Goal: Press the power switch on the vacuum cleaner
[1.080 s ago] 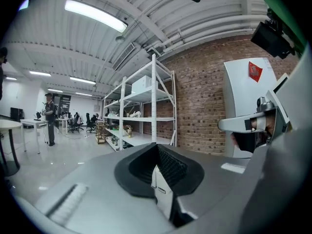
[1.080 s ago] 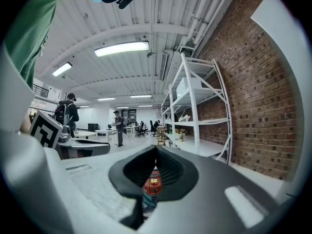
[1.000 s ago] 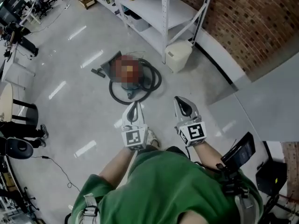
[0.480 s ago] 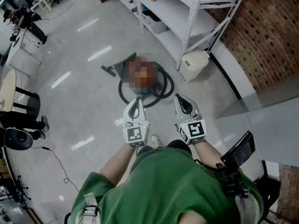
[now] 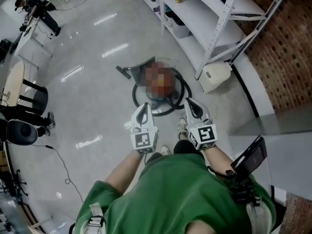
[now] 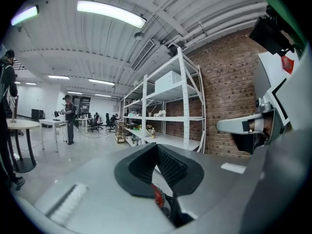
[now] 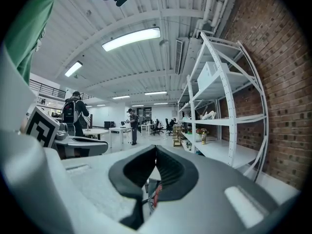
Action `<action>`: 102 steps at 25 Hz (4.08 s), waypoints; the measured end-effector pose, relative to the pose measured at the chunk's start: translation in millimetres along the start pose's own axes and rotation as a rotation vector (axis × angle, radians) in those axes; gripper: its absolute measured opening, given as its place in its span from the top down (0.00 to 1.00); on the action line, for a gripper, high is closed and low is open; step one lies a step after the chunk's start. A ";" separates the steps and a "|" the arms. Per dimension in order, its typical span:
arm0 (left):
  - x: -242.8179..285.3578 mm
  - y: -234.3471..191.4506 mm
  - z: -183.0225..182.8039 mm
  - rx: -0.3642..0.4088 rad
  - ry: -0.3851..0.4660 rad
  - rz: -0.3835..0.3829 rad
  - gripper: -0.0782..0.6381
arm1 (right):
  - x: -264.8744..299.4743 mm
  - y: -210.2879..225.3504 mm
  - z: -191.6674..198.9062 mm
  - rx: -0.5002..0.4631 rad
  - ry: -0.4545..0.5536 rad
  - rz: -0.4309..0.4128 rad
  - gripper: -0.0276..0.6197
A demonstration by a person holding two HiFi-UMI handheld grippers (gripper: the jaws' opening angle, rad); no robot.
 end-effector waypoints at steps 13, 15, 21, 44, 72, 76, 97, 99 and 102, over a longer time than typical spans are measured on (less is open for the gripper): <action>101.5 -16.0 -9.9 0.003 -0.034 -0.131 0.88 | 115.0 70.8 -4.2 0.001 -0.012 -0.141 0.95; 116.7 -18.7 -6.9 0.011 -0.040 -0.146 0.88 | 130.2 81.0 -3.1 0.007 -0.021 -0.150 0.95; 152.6 -22.3 1.4 -0.015 -0.095 -0.180 0.88 | 165.8 102.6 6.4 0.028 -0.087 -0.178 0.95; 245.5 -12.0 107.8 -0.035 -0.352 -0.239 0.88 | 269.3 145.5 117.0 0.080 -0.345 -0.322 0.95; 301.6 -18.7 280.8 -0.095 -0.586 -0.181 0.88 | 339.4 140.4 302.5 0.024 -0.601 -0.413 0.95; 306.0 -20.5 305.2 -0.106 -0.614 -0.181 0.88 | 346.9 138.2 330.8 0.018 -0.634 -0.417 0.95; 310.2 -25.2 389.7 -0.169 -0.687 -0.213 0.88 | 369.2 115.0 437.7 -0.025 -0.751 -0.499 0.91; 308.9 -26.5 392.9 -0.173 -0.691 -0.219 0.88 | 372.7 112.0 442.4 -0.036 -0.755 -0.504 0.91; 306.9 -27.5 395.2 -0.178 -0.695 -0.225 0.88 | 377.4 108.4 447.0 -0.045 -0.760 -0.509 0.91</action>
Point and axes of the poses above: the fingertips, and each gripper's own axes: x forward along the fingers, y to its right, z out of its underside, the point moved 9 cm from there along -x, backward along the fingers, and after that the axes turned 4 degrees about x, right-handed, at the moved point
